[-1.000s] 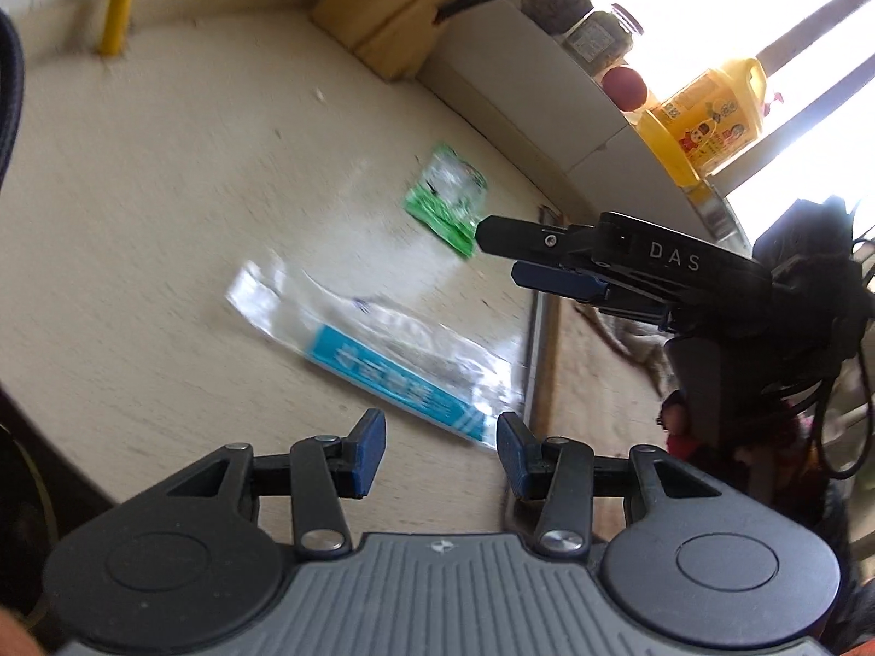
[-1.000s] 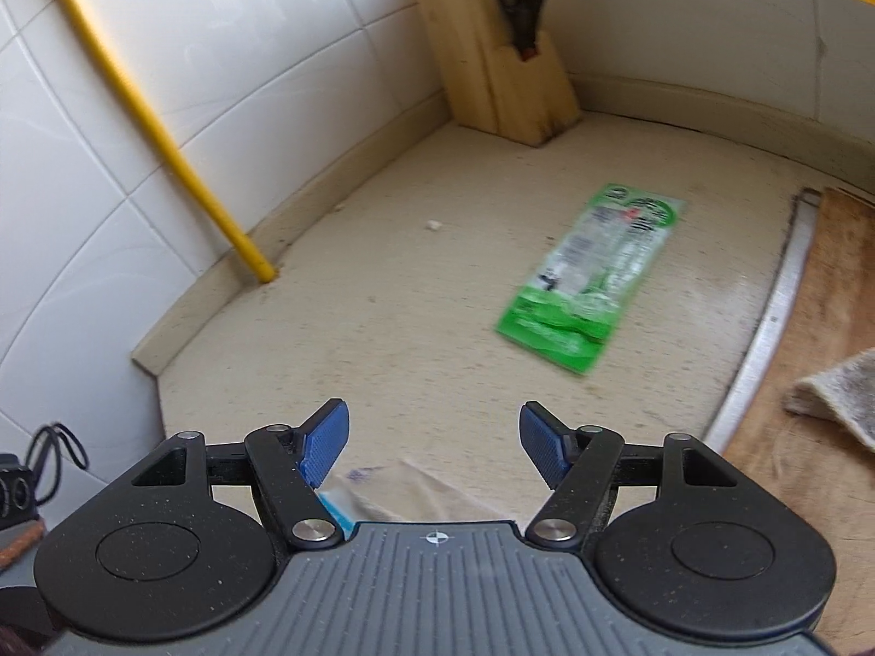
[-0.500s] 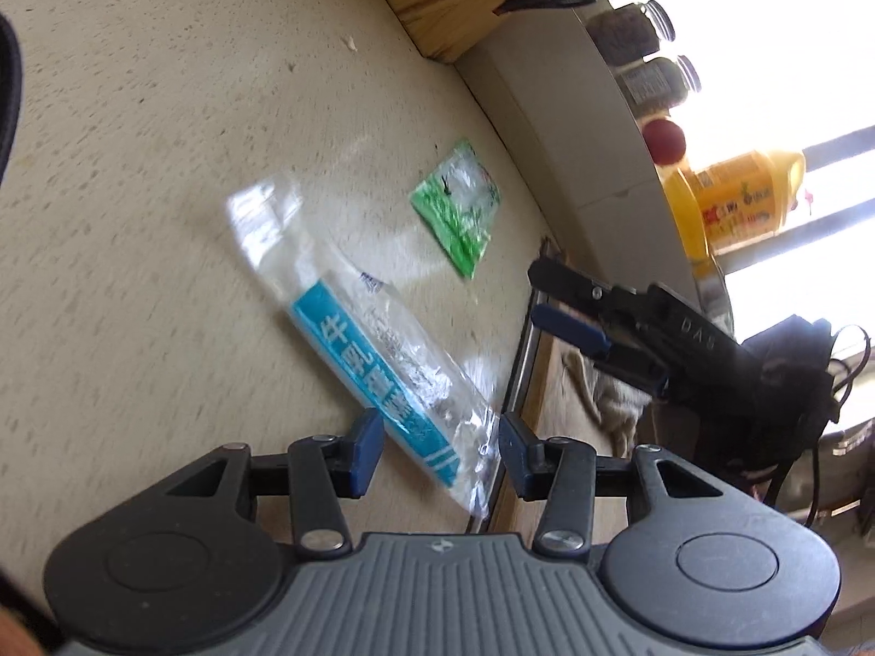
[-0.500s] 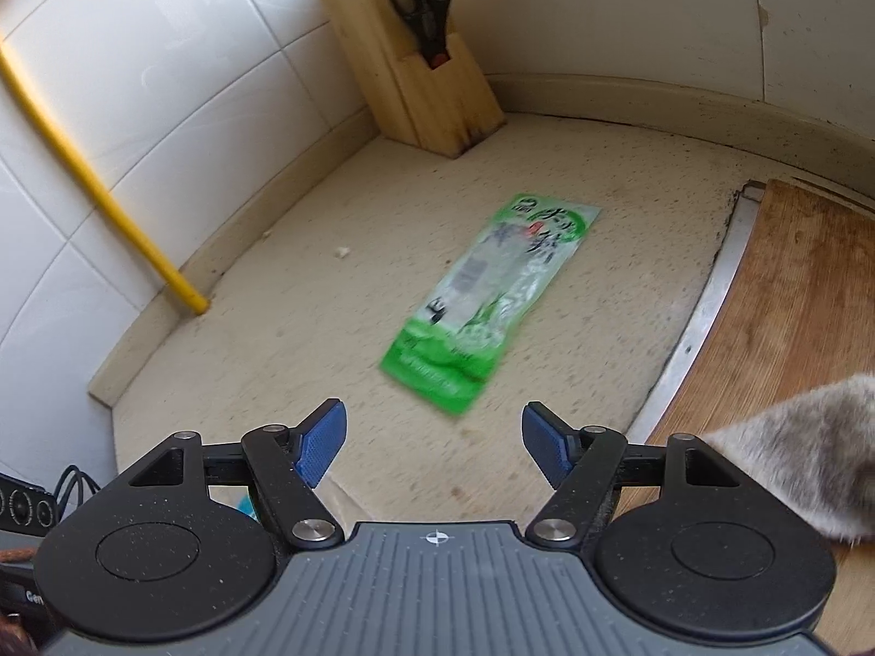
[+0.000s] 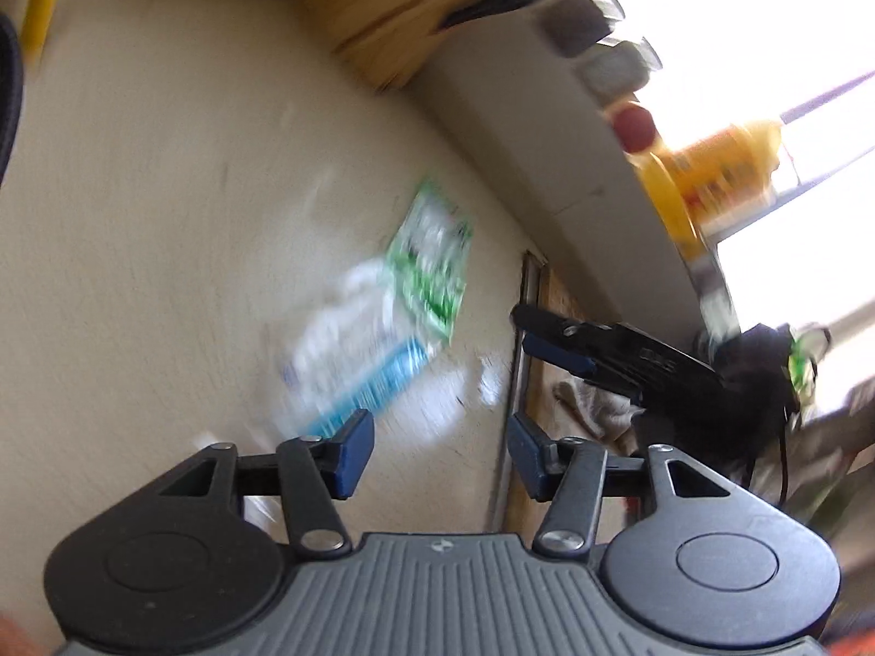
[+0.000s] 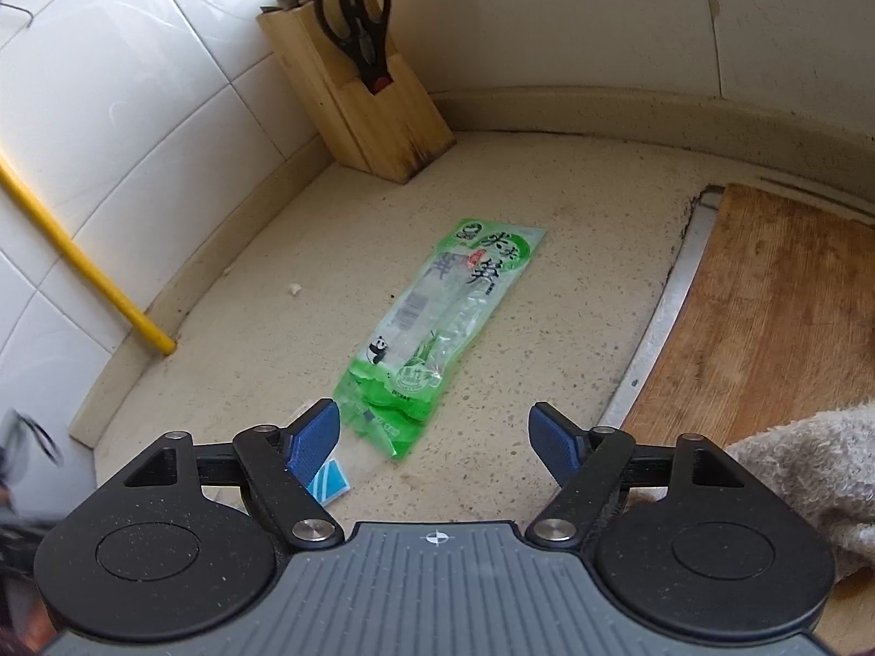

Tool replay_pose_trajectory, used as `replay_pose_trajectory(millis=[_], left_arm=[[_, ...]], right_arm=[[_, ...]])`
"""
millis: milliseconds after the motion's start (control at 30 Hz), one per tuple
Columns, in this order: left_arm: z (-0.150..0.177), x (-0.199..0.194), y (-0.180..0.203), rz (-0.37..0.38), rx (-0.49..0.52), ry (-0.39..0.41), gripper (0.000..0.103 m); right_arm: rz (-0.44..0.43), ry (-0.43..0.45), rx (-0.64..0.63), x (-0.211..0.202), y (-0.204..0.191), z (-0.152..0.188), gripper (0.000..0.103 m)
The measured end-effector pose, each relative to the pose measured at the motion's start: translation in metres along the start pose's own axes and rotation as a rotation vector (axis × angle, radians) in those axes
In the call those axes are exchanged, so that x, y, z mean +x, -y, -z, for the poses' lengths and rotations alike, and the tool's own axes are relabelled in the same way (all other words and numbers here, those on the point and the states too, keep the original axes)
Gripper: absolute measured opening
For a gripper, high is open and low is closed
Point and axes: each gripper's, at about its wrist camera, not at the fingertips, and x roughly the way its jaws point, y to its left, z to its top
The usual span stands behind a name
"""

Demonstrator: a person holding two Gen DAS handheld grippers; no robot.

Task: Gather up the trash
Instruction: 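Lower the left gripper onto the clear plastic bag with blue print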

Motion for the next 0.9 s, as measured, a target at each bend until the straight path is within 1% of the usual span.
replay_pose_trajectory(millis=[33,67,100,133,200,233,367,433,533,567,633,700,733,833,900], left_arm=[[-0.007,-0.006,0.005,-0.029,0.072,0.011,0.058],[-0.015,-0.010,0.010,-0.064,0.158,0.024,0.065],[-0.020,-0.009,0.012,-0.087,0.217,0.026,0.068],[-0.026,-0.005,0.011,-0.109,0.268,0.011,0.068],[-0.035,0.011,0.007,-0.138,0.307,-0.054,0.067],[-0.038,0.018,0.002,-0.127,0.309,-0.080,0.067],[-0.044,0.032,-0.012,-0.063,0.267,-0.138,0.067],[-0.044,0.030,-0.018,-0.054,0.259,-0.154,0.067],[-0.046,0.021,-0.031,-0.031,0.210,-0.166,0.067],[-0.046,0.019,-0.038,-0.010,0.186,-0.172,0.067],[-0.046,0.016,-0.049,0.055,0.120,-0.188,0.067],[-0.044,0.023,-0.058,0.114,0.054,-0.207,0.068],[-0.043,0.027,-0.060,0.131,0.037,-0.213,0.068],[-0.042,0.040,-0.062,0.213,-0.016,-0.232,0.069],[-0.042,0.048,-0.058,0.239,-0.018,-0.238,0.069]], right_arm=[[-0.002,-0.006,0.006,0.002,0.000,0.000,0.082],[-0.001,-0.010,0.010,0.003,0.000,0.001,0.082],[0.003,-0.013,0.010,0.005,-0.001,0.001,0.082],[0.007,-0.015,0.012,0.005,-0.001,0.002,0.082],[0.005,-0.016,0.017,0.004,-0.001,0.003,0.082],[0.002,-0.016,0.020,0.003,-0.001,0.003,0.082],[0.001,-0.014,0.033,-0.002,0.002,0.004,0.082],[0.006,-0.013,0.045,-0.005,0.005,0.005,0.082],[0.009,-0.001,0.071,-0.010,0.009,0.006,0.082],[0.010,0.000,0.080,-0.011,0.010,0.006,0.082],[0.012,-0.001,0.084,-0.010,0.009,0.007,0.082],[0.016,-0.005,0.080,-0.007,0.007,0.007,0.082],[0.017,-0.009,0.079,-0.006,0.006,0.006,0.082],[0.007,-0.016,0.071,-0.003,0.003,0.007,0.082],[0.001,-0.019,0.068,0.000,0.002,0.007,0.082]])
